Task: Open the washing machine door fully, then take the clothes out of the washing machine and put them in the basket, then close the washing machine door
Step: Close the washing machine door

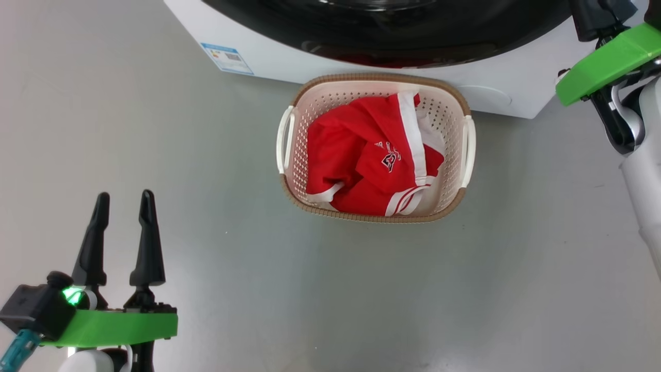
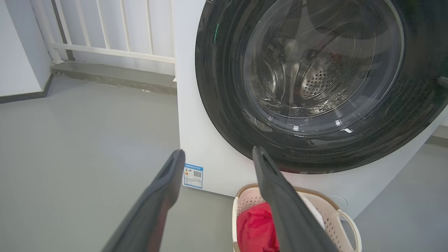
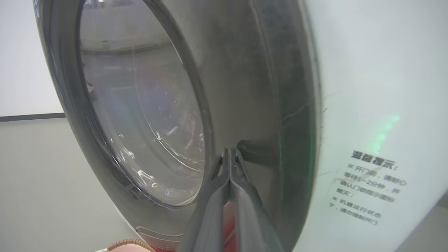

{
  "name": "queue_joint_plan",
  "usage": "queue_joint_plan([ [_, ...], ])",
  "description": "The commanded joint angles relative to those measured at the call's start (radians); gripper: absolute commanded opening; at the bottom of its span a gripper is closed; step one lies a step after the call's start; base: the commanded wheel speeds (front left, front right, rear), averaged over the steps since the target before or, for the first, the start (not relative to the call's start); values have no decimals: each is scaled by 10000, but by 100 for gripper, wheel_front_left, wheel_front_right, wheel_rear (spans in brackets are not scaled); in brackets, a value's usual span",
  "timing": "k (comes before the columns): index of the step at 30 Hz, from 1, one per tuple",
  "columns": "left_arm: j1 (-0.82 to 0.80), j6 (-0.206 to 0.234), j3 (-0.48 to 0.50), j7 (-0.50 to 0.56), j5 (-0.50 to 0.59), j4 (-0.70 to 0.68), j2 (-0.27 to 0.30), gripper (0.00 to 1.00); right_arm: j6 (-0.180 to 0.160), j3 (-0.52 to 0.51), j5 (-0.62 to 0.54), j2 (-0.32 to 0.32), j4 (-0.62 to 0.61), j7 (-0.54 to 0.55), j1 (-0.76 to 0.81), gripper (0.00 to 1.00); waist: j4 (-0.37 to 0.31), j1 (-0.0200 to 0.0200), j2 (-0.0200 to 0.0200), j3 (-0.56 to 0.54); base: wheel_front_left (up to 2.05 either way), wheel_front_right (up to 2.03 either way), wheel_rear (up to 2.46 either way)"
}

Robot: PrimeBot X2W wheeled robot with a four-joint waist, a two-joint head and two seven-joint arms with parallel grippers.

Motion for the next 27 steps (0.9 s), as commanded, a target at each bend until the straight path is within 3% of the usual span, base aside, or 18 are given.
queue_joint_plan([
  [1,-83,-30,404,-80,-7,-160,312,100,-155,-88,-104,4,-255,-46,112,0,-73,0,-1,-94,0,0,0],
  [5,-17,-30,427,-80,40,-121,340,100,-155,-18,-32,114,-447,-46,443,1,-189,0,-1,-363,0,0,0],
  [6,10,-30,439,-80,53,-107,343,100,-155,9,7,149,-524,-46,558,8,-225,0,-1,-445,0,0,0],
  [10,163,-30,531,-80,109,-53,356,100,-155,61,175,307,-918,-46,1204,55,-408,0,-1,-810,0,0,0],
  [11,203,-30,555,-80,120,-41,363,100,-155,56,214,340,-1018,-46,1389,89,-461,0,-1,-894,0,0,0],
  [12,237,-30,579,-80,129,-40,375,100,-155,27,275,388,-1115,-46,1566,100,-519,0,-1,-974,0,0,0],
  [27,695,-31,999,-80,335,-200,565,100,-155,-428,371,916,-2736,-46,3857,100,-1440,0,-1,-1910,0,0,0],
])
